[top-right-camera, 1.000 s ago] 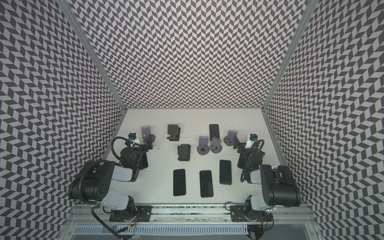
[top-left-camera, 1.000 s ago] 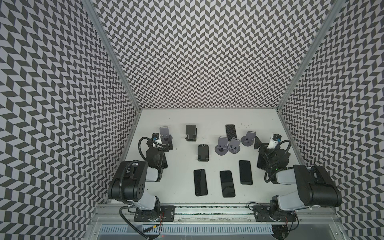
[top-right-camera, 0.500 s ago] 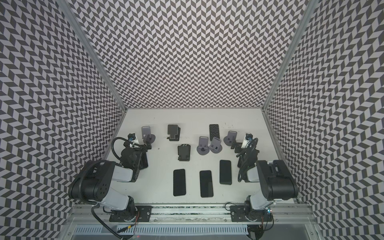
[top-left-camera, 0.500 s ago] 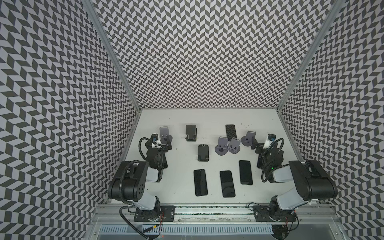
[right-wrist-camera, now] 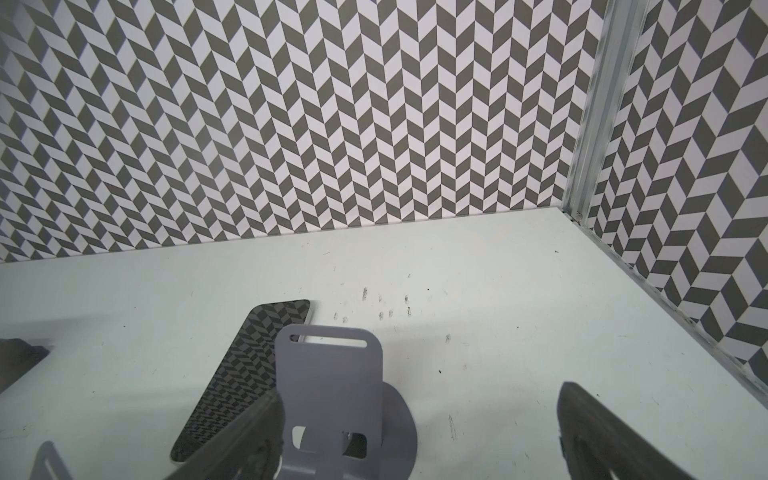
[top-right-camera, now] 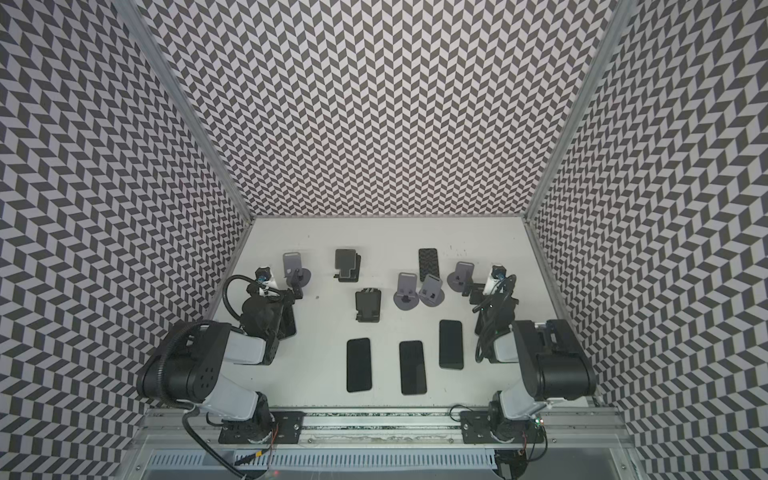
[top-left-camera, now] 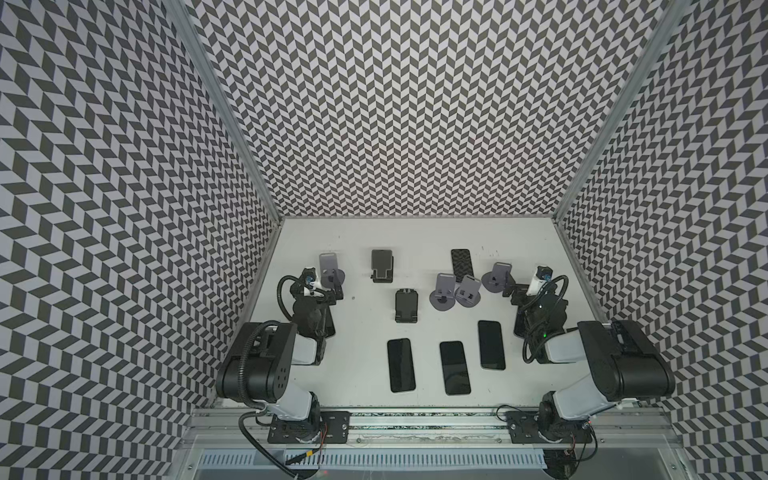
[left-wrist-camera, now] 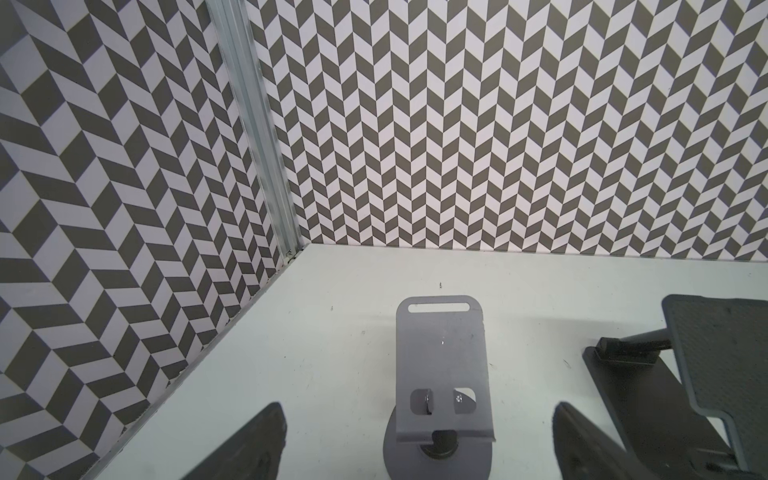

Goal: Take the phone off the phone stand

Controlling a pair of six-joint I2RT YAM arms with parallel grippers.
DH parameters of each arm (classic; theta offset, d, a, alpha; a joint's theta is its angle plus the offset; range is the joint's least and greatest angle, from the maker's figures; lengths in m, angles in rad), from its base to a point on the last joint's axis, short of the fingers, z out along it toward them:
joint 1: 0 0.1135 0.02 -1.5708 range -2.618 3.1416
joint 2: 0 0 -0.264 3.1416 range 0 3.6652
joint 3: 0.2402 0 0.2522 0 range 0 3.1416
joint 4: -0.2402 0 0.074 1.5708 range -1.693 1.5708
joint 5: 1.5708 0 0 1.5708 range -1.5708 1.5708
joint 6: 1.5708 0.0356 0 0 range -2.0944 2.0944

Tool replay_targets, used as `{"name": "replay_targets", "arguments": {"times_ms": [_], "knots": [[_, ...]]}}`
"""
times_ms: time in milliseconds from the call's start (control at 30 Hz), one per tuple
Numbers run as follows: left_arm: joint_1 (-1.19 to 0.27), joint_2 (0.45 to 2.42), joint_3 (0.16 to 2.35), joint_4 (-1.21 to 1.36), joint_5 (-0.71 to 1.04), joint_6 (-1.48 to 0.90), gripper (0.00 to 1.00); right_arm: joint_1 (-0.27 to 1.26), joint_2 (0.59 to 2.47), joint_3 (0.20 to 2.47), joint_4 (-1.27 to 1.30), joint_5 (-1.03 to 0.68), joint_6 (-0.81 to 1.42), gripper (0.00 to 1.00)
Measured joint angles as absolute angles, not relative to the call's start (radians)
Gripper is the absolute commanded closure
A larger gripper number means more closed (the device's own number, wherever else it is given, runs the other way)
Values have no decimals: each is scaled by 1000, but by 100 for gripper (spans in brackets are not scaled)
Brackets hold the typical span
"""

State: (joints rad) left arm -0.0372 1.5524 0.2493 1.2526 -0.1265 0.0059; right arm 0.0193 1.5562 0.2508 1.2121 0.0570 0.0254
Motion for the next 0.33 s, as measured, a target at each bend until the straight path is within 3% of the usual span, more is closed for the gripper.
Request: {"name": "replay_targets", "arguments": {"times_ms": [333], "knots": [[-30,1556,249,1248,-107,6,0,20,1556,251,1213,58,25,1]]}}
